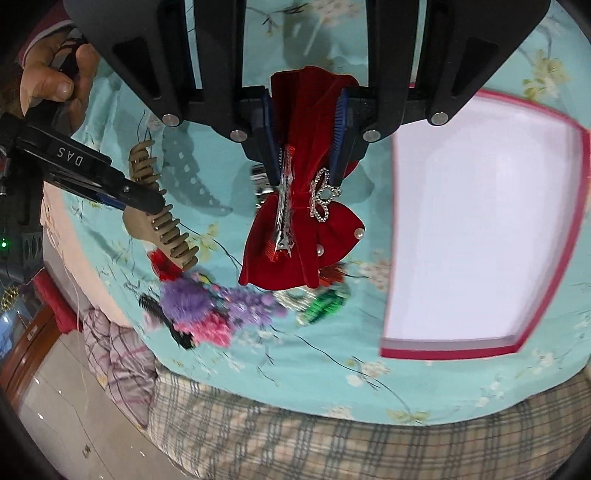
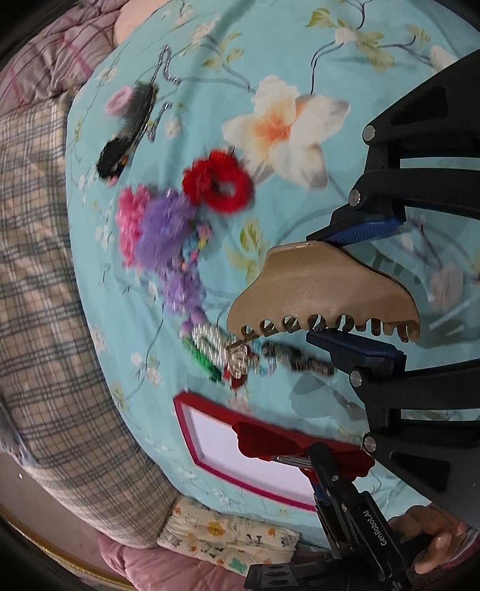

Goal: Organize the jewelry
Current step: 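Carry the red bow and beige claw clip into the white box and release both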

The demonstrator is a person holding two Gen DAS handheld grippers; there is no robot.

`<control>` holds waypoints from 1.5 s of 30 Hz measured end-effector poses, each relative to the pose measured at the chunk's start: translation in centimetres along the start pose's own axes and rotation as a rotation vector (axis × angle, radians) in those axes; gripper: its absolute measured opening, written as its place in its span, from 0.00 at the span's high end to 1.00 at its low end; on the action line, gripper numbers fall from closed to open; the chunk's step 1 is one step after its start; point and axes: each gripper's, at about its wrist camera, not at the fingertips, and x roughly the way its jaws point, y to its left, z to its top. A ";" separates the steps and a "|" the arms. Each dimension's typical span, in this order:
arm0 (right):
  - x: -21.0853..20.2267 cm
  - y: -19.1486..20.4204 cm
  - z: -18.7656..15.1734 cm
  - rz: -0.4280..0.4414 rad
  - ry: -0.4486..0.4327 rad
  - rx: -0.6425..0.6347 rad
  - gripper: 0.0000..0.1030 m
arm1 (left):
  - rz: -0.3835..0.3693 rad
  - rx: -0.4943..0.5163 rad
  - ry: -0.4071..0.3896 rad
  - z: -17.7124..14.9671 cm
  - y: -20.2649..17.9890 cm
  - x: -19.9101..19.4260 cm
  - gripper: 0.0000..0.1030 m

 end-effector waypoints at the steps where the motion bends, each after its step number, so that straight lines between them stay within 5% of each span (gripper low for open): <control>1: 0.1 0.4 0.1 0.006 0.004 -0.006 0.56 | 0.009 -0.006 -0.009 0.1 0.5 -0.4 0.78; 25: 6.5 19.5 1.6 0.240 0.057 -0.235 0.56 | 0.241 -0.197 -0.050 -0.6 15.0 -3.4 0.78; 45: 12.3 22.2 0.1 0.186 0.130 -0.306 0.56 | 0.296 -0.172 0.021 -1.5 17.3 0.1 0.77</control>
